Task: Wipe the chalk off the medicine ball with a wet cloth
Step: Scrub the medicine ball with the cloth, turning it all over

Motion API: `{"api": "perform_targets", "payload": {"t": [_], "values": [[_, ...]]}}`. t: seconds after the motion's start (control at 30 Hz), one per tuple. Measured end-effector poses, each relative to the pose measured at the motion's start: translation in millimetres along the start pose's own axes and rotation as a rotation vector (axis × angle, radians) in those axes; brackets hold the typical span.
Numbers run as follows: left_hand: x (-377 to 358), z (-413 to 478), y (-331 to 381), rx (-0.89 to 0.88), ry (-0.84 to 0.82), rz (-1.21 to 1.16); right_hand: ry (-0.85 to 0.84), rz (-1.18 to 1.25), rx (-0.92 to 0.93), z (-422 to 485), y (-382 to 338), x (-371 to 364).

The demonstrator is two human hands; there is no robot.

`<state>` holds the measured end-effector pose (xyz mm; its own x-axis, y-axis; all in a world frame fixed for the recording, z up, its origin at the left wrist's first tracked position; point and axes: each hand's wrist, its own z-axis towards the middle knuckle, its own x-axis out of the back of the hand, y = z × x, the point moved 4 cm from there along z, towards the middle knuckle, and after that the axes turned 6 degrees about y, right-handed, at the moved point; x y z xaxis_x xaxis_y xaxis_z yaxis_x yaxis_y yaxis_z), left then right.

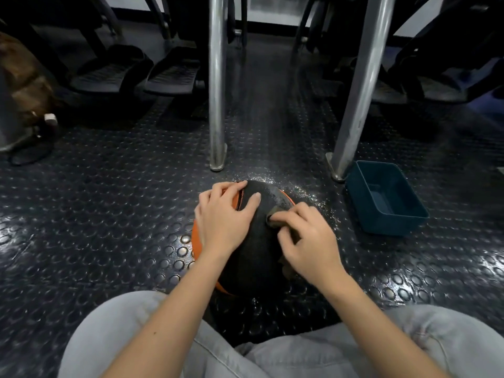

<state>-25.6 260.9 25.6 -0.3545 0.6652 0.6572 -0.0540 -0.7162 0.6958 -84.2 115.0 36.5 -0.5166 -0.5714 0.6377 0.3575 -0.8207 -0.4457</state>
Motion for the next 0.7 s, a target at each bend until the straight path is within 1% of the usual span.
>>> {"api": "perform_targets", "payload": {"t": [0.03, 0.1, 0.13, 0.17, 0.2, 0.27, 0.33, 0.37, 0.4, 0.47, 0.5, 0.53, 0.57, 0.6, 0.63, 0.67, 0.7], "values": [[-2.1, -0.6, 2.4, -0.009, -0.004, -0.003, -0.009, -0.018, -0.057, 6.4, 13.9, 0.0], [-6.6, -5.0, 8.1, -0.027, -0.008, 0.0, -0.031, -0.036, -0.255, 17.9, 46.3, 1.1], [-8.5, -6.9, 10.9, -0.038, -0.007, 0.009, -0.04, -0.019, -0.35, 19.7, 56.5, 1.3], [-9.9, -8.3, 13.0, -0.048, -0.003, 0.02, -0.04, 0.0, -0.406, 18.7, 57.1, 2.6], [-10.3, -8.6, 13.8, -0.053, 0.009, 0.024, -0.027, 0.007, -0.398, 17.4, 48.5, 4.8], [-7.7, -6.8, 9.6, -0.042, 0.029, 0.006, -0.001, 0.043, -0.235, 8.0, 17.5, 7.1], [-4.5, -3.9, 3.6, -0.027, 0.004, -0.034, -0.034, 0.079, -0.083, -1.3, 1.3, 6.2], [-3.4, -3.5, 1.6, -0.02, -0.012, -0.053, -0.06, 0.07, -0.075, 0.9, 7.2, 4.3], [-2.2, -4.0, 0.3, -0.017, -0.02, -0.066, -0.075, 0.038, -0.122, 6.8, 20.8, 1.3], [-1.6, -8.1, 1.9, -0.026, -0.008, -0.07, -0.11, -0.073, -0.286, 16.8, 52.4, 0.7], [-2.2, -11.2, 3.9, -0.039, 0.006, -0.065, -0.12, -0.093, -0.357, 19.7, 62.9, 3.2], [-3.0, -15.0, 5.8, -0.053, 0.018, -0.059, -0.082, -0.06, -0.397, 22.5, 64.9, 8.2], [-3.9, -16.5, 7.5, -0.068, 0.032, -0.055, 0.004, 0.001, -0.385, 27.8, 58.9, 15.4], [-4.8, -17.4, 8.5, -0.078, 0.04, -0.048, 0.111, 0.076, -0.327, 31.7, 46.2, 22.7], [-6.1, -17.8, 8.3, -0.083, 0.045, -0.038, 0.177, 0.158, -0.246, 32.7, 31.6, 28.1], [-6.7, -17.3, 7.9, -0.086, 0.044, -0.025, 0.183, 0.207, -0.15, 30.8, 20.9, 29.9], [-6.7, -16.1, 7.4, -0.087, 0.041, -0.02, 0.139, 0.222, -0.076, 25.6, 15.2, 27.4]]}}
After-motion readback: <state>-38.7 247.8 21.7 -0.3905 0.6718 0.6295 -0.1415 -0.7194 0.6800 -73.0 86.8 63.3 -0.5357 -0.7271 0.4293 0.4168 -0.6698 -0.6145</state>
